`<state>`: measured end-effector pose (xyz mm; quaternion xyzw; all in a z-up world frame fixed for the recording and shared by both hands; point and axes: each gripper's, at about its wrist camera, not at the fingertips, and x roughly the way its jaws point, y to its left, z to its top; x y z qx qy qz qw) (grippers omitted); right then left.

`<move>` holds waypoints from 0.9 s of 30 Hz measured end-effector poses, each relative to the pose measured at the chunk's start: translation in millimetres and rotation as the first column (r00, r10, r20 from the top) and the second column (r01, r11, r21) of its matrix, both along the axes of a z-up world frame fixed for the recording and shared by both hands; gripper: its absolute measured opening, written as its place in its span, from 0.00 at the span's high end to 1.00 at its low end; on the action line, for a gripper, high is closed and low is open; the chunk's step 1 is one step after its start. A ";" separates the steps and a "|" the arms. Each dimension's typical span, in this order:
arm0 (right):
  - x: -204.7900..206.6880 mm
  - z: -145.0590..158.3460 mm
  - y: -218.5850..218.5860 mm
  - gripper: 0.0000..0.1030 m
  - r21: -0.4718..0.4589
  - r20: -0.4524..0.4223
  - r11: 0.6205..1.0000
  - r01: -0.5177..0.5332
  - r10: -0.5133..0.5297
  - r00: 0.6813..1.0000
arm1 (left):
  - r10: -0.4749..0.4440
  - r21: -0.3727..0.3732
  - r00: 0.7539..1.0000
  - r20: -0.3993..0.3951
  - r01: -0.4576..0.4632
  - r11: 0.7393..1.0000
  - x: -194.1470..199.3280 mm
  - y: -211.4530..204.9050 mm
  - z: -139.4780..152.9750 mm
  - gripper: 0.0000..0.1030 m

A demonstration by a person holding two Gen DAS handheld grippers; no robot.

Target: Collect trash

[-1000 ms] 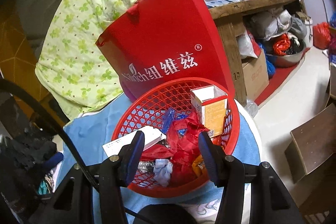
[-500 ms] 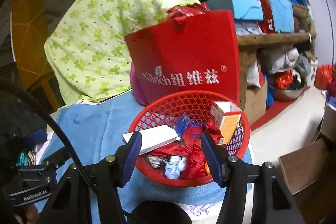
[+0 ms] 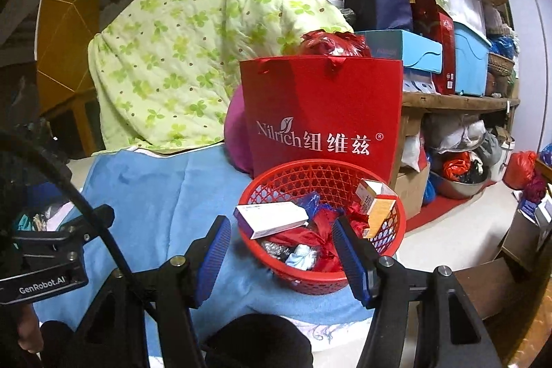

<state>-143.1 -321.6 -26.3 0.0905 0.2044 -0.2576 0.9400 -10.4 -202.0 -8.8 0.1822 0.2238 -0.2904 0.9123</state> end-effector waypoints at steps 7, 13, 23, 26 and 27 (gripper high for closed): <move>-9.9 8.5 16.8 0.36 -0.043 0.004 0.999 -0.013 0.013 1.000 | 0.022 -0.015 1.000 0.009 -0.022 1.000 -7.7 16.5 7.4 0.13; -19.3 18.3 28.3 0.36 -0.070 0.016 0.997 -0.023 0.025 1.000 | 0.033 -0.021 0.999 0.031 -0.032 0.999 -18.6 26.5 14.6 0.13; -29.3 34.4 41.8 0.34 -0.114 0.051 0.993 -0.017 0.023 0.998 | 0.051 -0.060 0.997 0.064 -0.047 0.997 -37.1 45.6 33.5 0.02; -30.0 35.7 43.5 0.34 -0.116 0.040 0.993 -0.016 0.020 0.999 | 0.060 -0.067 0.995 0.077 -0.055 0.996 -40.4 50.5 38.8 0.02; -30.5 36.0 43.8 0.34 -0.118 0.037 0.993 -0.016 0.020 0.999 | 0.062 -0.068 0.995 0.081 -0.056 0.996 -41.3 51.4 40.2 0.02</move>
